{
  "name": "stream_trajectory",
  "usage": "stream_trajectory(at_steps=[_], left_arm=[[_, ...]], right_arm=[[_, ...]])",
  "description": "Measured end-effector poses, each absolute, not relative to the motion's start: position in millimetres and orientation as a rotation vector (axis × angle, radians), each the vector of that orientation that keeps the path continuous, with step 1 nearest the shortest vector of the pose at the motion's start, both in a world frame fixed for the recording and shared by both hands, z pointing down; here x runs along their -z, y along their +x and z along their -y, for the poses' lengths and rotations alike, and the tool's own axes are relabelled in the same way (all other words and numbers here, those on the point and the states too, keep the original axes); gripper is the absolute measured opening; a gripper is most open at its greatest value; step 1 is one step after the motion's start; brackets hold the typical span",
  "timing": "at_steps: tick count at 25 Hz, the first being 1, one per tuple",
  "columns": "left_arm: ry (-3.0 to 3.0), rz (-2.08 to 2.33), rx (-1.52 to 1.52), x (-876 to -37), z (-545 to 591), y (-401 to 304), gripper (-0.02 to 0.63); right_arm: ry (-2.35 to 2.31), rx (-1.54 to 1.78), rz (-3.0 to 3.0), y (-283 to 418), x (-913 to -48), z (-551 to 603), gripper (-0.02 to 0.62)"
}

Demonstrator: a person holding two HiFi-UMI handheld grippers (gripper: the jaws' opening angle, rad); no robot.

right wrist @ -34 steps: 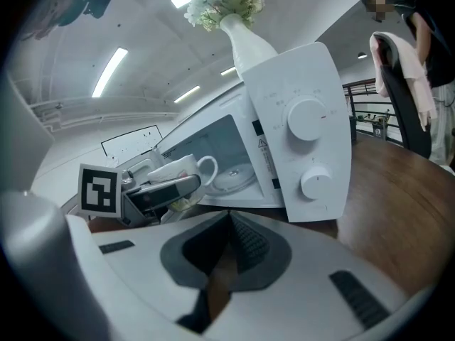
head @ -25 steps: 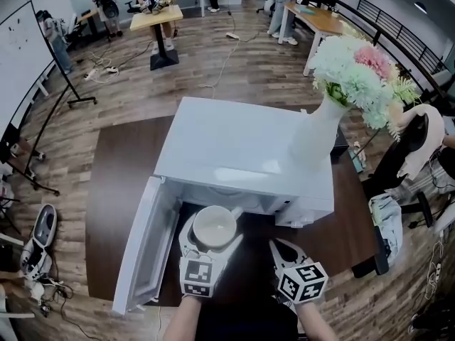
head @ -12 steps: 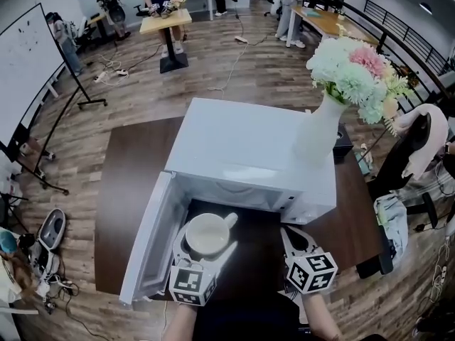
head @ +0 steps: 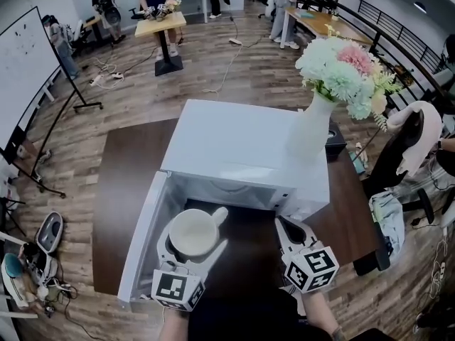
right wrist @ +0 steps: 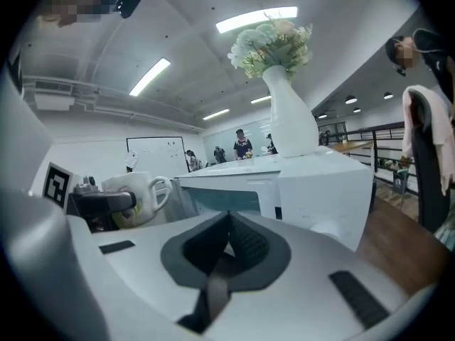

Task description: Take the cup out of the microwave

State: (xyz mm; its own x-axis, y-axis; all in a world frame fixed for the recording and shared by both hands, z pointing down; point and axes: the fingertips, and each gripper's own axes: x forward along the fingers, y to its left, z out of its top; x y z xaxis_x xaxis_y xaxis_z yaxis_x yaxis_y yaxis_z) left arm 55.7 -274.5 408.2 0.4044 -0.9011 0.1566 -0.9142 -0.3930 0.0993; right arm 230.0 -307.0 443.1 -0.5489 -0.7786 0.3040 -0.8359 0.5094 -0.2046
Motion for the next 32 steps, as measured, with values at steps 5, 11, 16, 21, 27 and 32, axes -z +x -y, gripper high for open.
stream_trajectory(at_steps=[5,11,16,21,27,32], left_arm=[[2.475,1.657,-0.103,-408.9,276.7,50.1,0.505],[2.456,1.68,-0.105,-414.3,280.4,47.4,0.505],[2.448,1.681,-0.109,-417.0,283.0,47.1,0.505],[2.458,1.669,-0.116,-420.9,284.5,49.8,0.505],[2.456,1.66,-0.131,-425.5,285.5,53.8,0.505],[2.452,1.65,-0.139,-430.0,285.8,54.7,0.505]], right_arm=[[1.338,-0.372,2.608,218.1,-432.2,302.5,-0.006],[1.325,-0.359,2.608,216.3,-431.8,297.6,-0.006],[1.325,-0.383,2.606,216.4,-432.5,296.6,-0.006],[1.321,-0.387,2.607,214.7,-434.3,295.2,-0.006],[1.324,-0.402,2.594,216.7,-438.5,293.6,-0.006],[1.322,-0.42,2.607,214.5,-437.4,291.5,-0.006]])
